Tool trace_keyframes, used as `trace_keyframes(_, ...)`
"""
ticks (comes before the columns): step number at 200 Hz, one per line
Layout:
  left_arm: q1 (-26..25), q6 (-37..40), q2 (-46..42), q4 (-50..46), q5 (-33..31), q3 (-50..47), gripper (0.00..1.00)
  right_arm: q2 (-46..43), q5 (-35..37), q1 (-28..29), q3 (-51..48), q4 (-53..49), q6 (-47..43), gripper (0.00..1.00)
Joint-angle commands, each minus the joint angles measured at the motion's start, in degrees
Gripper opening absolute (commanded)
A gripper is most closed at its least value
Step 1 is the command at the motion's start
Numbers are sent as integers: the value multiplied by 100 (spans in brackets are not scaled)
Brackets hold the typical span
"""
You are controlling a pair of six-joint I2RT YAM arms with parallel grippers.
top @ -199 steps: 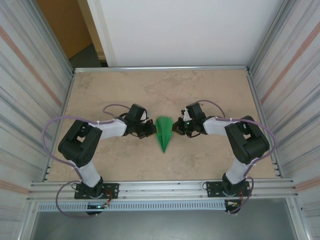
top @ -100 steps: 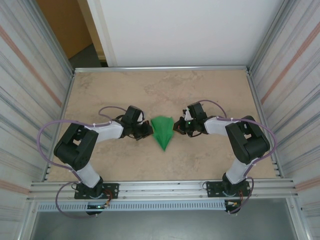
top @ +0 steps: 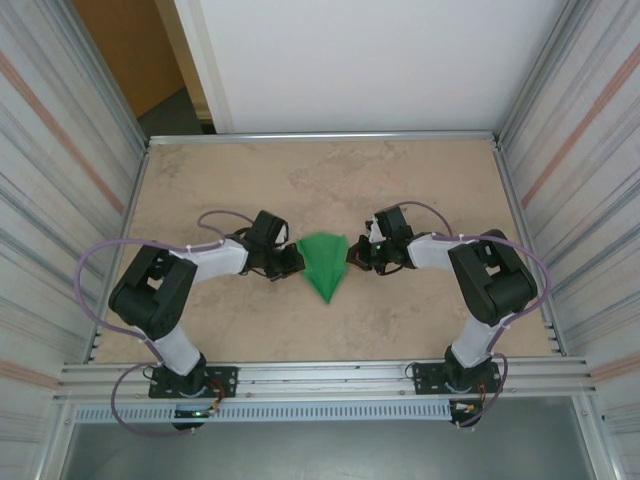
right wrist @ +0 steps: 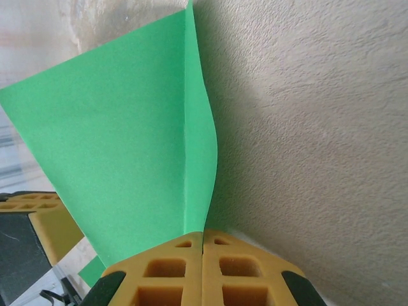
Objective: Fold a paper plane with a square sheet of paper (pick it up from the middle)
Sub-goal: Move a paper plane to the center of the table.
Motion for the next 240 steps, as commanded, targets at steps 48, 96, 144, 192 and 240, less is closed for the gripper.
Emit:
trace_keyframes(48,-89,9,-890,-518,-139,198,38,38,-167,143,134,-155,-10,0)
trace_keyframes(96,-742,-343,-862,-353,-131,99,40,66,-138,217,135,-111,70,0)
trace_keyframes(144,-1030,-436,-507,-273,-217,148,41,83,-143,216,157,-111,79,0)
trace_keyframes(192,-1126,-397,-270,-151,-81,252,40,57,-158,224,158,-99,88,0)
trace_keyframes(240,-1301,-370,-6,-183,-118,455,32,22,-210,223,180,-76,102,0)
